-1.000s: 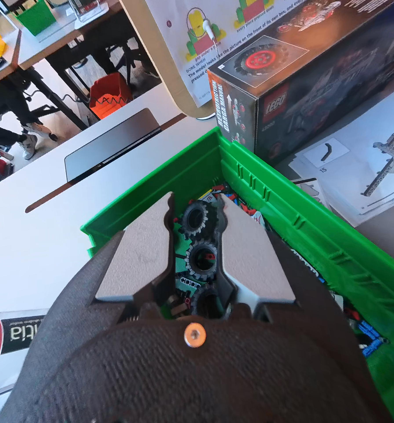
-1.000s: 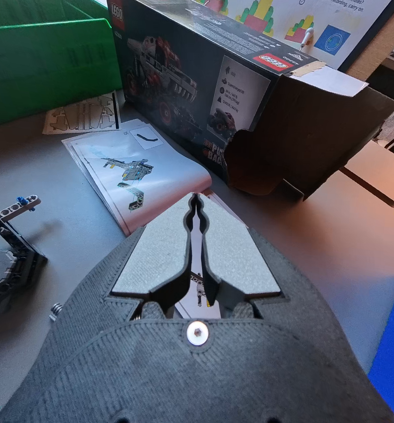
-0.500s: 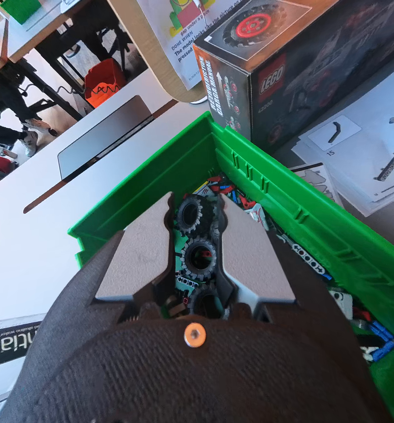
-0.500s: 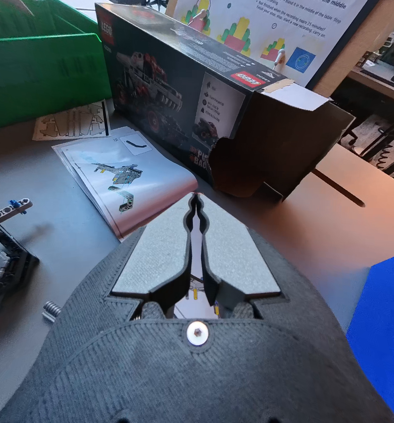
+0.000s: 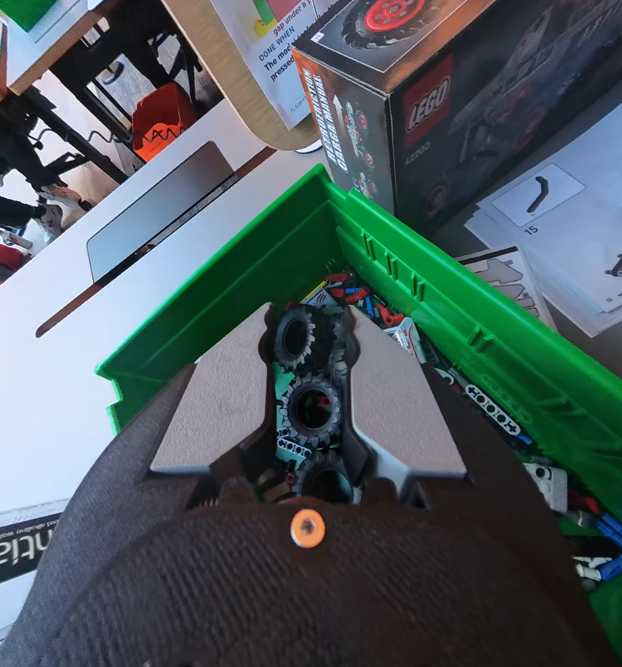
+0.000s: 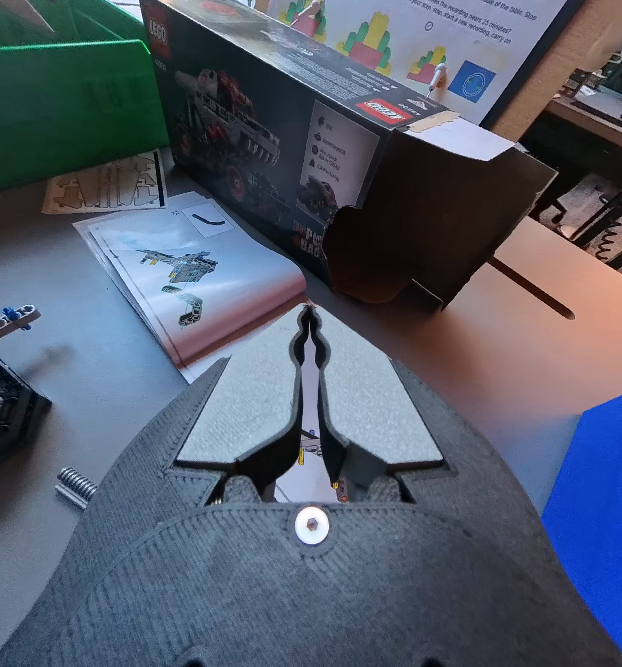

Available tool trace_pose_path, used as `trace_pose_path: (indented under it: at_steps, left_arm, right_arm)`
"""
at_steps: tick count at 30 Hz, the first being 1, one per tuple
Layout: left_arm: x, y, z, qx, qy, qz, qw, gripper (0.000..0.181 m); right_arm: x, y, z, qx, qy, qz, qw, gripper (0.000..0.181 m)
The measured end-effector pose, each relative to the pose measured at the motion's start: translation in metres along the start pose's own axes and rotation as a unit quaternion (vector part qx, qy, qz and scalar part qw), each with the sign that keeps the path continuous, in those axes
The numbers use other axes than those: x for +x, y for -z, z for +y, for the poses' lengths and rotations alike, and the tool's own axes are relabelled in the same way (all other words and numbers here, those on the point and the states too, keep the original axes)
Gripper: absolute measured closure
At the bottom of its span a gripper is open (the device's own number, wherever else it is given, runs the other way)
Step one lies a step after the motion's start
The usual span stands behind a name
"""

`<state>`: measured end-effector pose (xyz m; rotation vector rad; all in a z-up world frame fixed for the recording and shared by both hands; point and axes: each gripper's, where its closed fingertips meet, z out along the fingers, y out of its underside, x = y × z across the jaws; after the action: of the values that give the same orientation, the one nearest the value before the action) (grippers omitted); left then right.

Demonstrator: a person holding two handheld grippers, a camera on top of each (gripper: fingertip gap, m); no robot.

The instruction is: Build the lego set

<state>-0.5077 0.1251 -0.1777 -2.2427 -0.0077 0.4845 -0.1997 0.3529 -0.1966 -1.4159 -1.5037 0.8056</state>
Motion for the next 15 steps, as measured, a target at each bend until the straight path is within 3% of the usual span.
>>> trace_pose_path:
  at_steps: [6,15]
  left_arm:
    - [-0.001,0.000,-0.002,0.004,0.006,-0.003,1.000,0.150]
    - [-0.008,0.003,-0.002,0.006,0.015,-0.020,1.000,0.179]
  right_arm:
    - [-0.004,-0.002,-0.001,0.000,0.004,-0.005,1.000,0.181]
    - [-0.010,-0.009,0.005,-0.013,0.005,-0.014,1.000,0.181]
